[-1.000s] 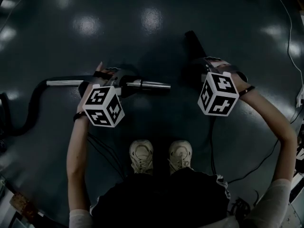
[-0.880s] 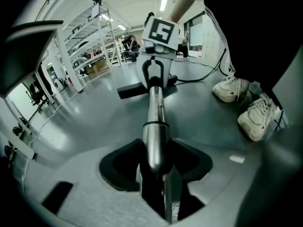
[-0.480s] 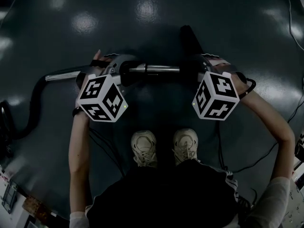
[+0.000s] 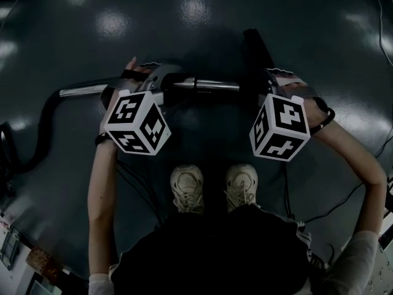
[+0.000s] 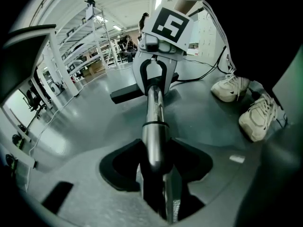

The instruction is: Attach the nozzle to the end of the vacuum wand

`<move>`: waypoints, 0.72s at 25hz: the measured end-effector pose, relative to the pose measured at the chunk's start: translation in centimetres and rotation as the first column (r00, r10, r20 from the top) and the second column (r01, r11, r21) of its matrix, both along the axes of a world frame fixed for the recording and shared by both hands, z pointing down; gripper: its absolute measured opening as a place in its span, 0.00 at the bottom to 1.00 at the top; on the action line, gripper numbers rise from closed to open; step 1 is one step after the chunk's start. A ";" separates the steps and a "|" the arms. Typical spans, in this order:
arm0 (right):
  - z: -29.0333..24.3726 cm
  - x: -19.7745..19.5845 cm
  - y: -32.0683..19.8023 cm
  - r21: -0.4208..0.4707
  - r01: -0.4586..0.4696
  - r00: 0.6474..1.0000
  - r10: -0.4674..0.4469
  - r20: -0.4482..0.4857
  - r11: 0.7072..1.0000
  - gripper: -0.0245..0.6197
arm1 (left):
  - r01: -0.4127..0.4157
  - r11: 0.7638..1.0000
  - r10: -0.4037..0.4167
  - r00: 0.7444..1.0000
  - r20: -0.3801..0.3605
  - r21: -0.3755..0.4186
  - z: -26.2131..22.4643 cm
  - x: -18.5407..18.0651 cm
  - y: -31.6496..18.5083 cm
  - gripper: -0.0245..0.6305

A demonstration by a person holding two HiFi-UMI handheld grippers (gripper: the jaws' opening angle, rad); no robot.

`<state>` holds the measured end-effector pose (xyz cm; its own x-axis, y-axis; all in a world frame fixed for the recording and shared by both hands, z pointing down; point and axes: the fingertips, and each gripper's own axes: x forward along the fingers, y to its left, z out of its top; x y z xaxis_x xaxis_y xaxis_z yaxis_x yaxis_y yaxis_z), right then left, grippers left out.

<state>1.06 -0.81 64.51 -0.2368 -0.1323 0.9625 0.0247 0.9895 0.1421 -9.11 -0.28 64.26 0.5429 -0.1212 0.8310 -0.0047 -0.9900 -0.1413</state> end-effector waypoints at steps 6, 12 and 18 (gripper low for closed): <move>0.9 -0.8 0.0 0.005 -0.020 0.998 0.020 -0.066 1.000 0.32 | -0.016 0.999 0.015 0.999 0.044 0.040 1.3 0.0 -0.1 0.34; -0.4 -3.7 1.5 -0.055 -0.006 1.000 0.006 -0.002 0.998 0.33 | 0.032 0.998 -0.029 0.998 -0.054 0.046 -0.1 2.0 0.9 0.34; 0.3 -4.8 0.0 0.046 0.045 0.995 -0.049 0.082 0.998 0.34 | 0.033 0.997 -0.029 0.998 -0.063 0.063 1.0 2.5 -0.4 0.34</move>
<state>-3.75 -0.76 64.86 -0.3228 -0.1606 0.9327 0.0572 0.9804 0.1886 -6.66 -0.69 65.29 0.5886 -0.1907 0.7856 -0.0457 -0.9781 -0.2032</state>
